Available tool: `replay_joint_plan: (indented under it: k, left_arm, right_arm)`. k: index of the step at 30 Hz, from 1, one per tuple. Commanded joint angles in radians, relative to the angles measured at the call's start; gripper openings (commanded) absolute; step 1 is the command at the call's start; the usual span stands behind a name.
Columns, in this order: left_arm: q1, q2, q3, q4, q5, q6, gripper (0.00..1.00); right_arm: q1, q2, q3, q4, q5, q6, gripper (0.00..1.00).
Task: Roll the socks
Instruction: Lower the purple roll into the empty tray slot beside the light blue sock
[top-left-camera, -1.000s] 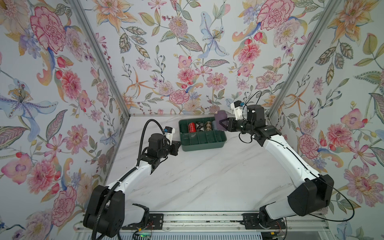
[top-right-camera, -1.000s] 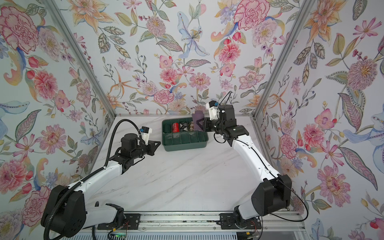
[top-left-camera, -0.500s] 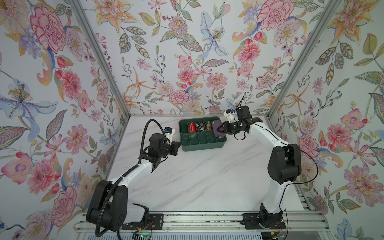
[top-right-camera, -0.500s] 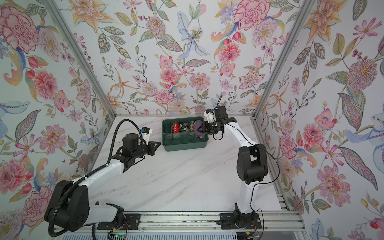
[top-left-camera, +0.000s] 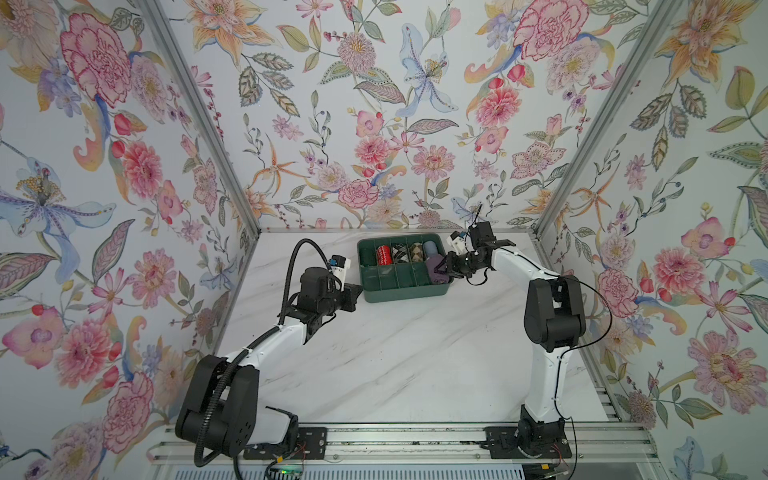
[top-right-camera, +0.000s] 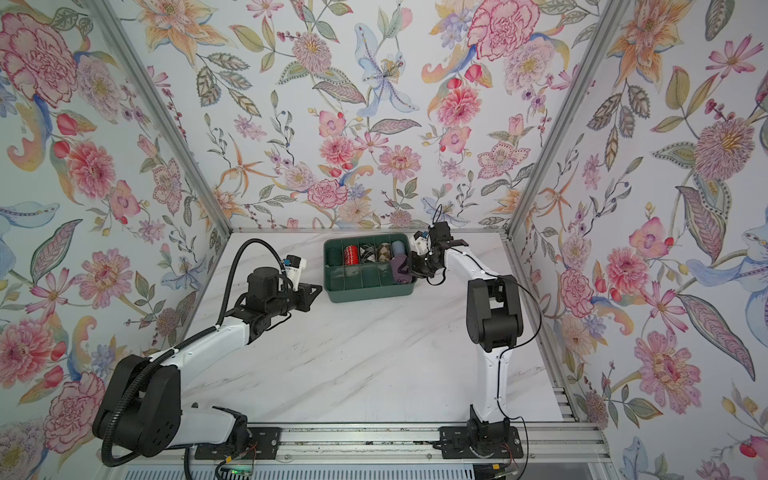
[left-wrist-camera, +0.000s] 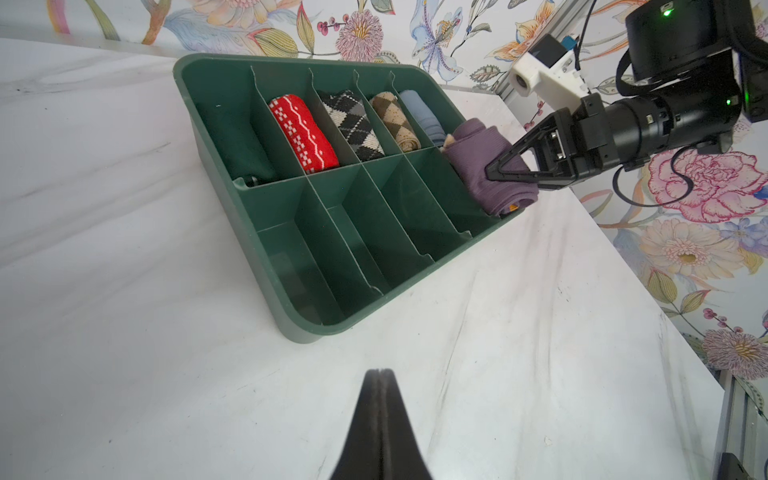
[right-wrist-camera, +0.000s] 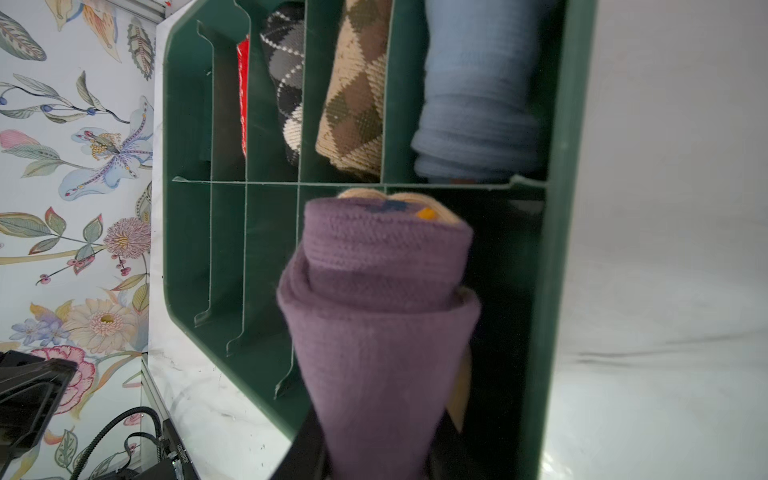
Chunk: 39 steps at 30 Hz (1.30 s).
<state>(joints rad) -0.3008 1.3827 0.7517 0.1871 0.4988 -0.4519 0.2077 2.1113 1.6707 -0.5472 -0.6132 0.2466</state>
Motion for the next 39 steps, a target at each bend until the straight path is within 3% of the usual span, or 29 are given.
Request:
replay_joint_plan:
  k: [1, 16, 23, 39]
  left_arm:
    - [0.010, 0.016, 0.023, 0.026, 0.029, 0.019, 0.00]
    - [0.011, 0.031, 0.025, 0.015, 0.043, 0.025, 0.00]
    - [0.012, 0.032, 0.024, 0.005, 0.038, 0.028, 0.00]
    - [0.017, 0.044, 0.029, -0.026, 0.028, 0.045, 0.00]
  right_arm:
    - [-0.007, 0.022, 0.051, -0.043, 0.018, -0.003, 0.00]
    - [0.022, 0.084, 0.081, -0.159, 0.277, -0.045, 0.00]
    - [0.064, 0.137, 0.145, -0.240, 0.459, -0.075, 0.00]
    - [0.113, 0.278, 0.315, -0.414, 0.611, -0.119, 0.00]
